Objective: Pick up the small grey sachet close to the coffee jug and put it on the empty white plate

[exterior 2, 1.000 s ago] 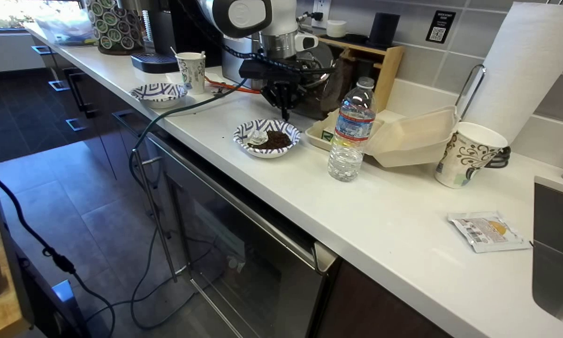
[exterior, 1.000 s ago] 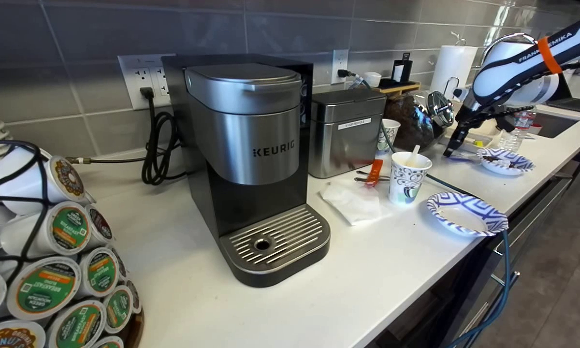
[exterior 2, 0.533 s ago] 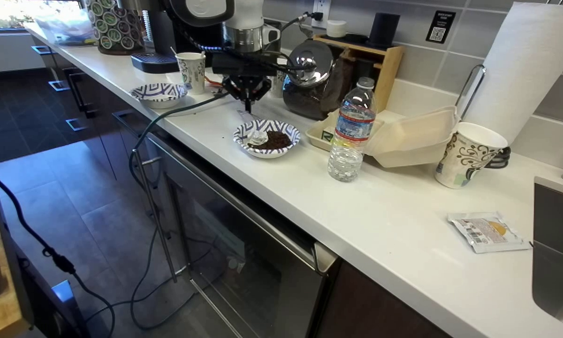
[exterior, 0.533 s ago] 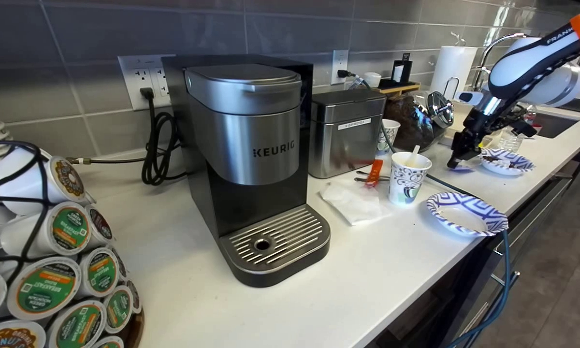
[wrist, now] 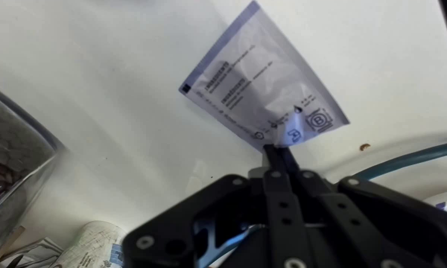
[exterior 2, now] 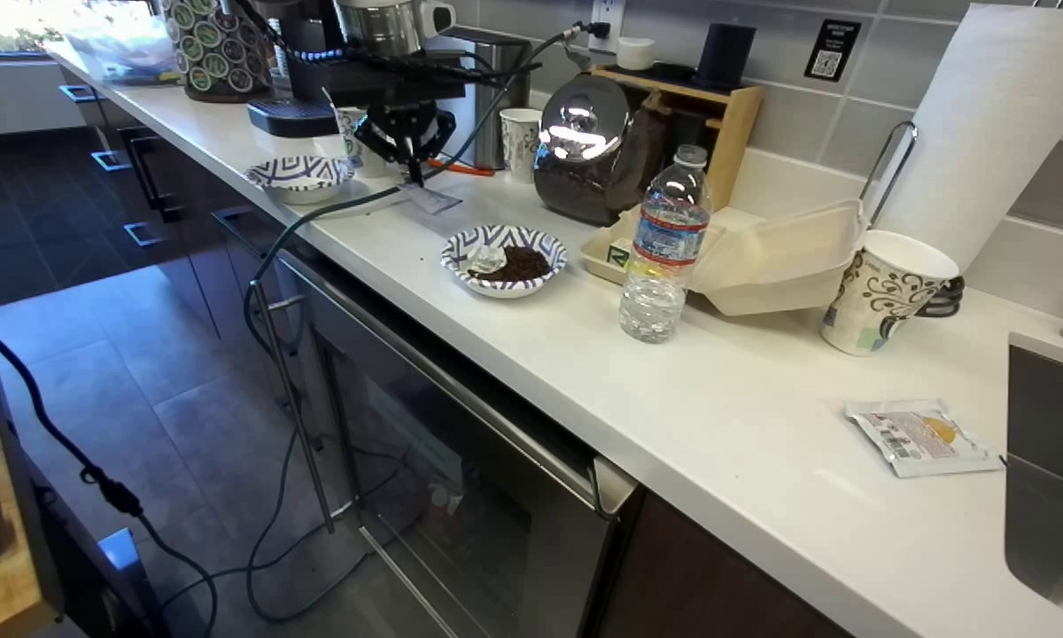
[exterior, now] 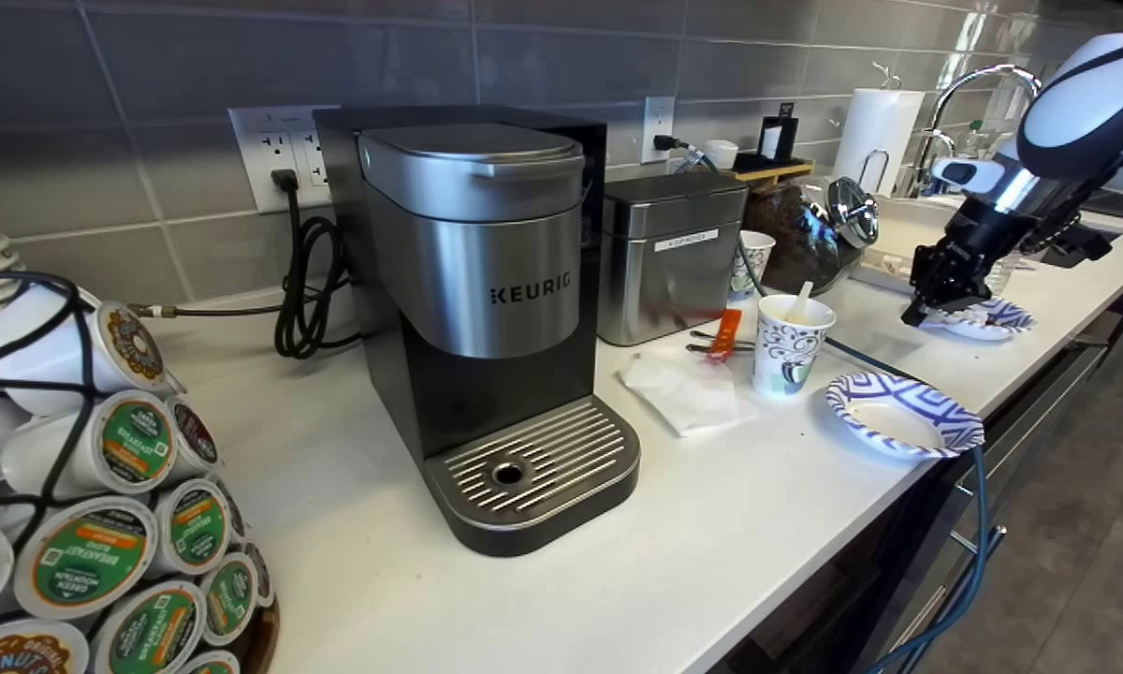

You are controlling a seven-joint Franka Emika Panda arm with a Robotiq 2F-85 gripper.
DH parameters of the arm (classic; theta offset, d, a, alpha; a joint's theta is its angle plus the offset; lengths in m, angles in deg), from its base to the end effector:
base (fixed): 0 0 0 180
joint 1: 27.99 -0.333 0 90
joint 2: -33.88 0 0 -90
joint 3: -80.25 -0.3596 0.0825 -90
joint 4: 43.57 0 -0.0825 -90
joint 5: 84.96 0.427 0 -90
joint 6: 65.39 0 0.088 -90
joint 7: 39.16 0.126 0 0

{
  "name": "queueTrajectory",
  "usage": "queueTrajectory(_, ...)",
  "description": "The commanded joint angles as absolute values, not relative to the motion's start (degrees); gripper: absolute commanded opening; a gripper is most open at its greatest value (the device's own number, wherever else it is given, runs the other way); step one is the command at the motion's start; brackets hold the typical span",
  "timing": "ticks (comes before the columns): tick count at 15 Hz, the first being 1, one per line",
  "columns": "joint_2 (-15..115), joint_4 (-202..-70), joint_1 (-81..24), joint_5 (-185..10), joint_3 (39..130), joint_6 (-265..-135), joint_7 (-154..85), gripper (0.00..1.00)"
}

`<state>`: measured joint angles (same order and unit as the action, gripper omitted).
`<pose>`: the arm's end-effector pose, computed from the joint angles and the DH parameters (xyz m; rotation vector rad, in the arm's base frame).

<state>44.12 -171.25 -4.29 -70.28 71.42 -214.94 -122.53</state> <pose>0.5827 -0.1586 0.3058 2.7151 1.4521 0.4129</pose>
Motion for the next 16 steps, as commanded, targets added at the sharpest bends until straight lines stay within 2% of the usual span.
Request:
queueTrajectory(1,43.77,-171.37,-8.34,-69.12,75.49,-214.67,-123.27,0.0)
queueTrajectory(7,35.89,-178.27,-13.48,-64.38,74.15,-221.3,-136.42,0.0)
queueTrajectory(10,30.17,-182.45,-17.12,-55.49,74.58,-218.48,-148.88,0.0)
queueTrajectory(16,22.17,-189.09,-26.69,-42.06,81.4,-208.19,-171.34,0.0)
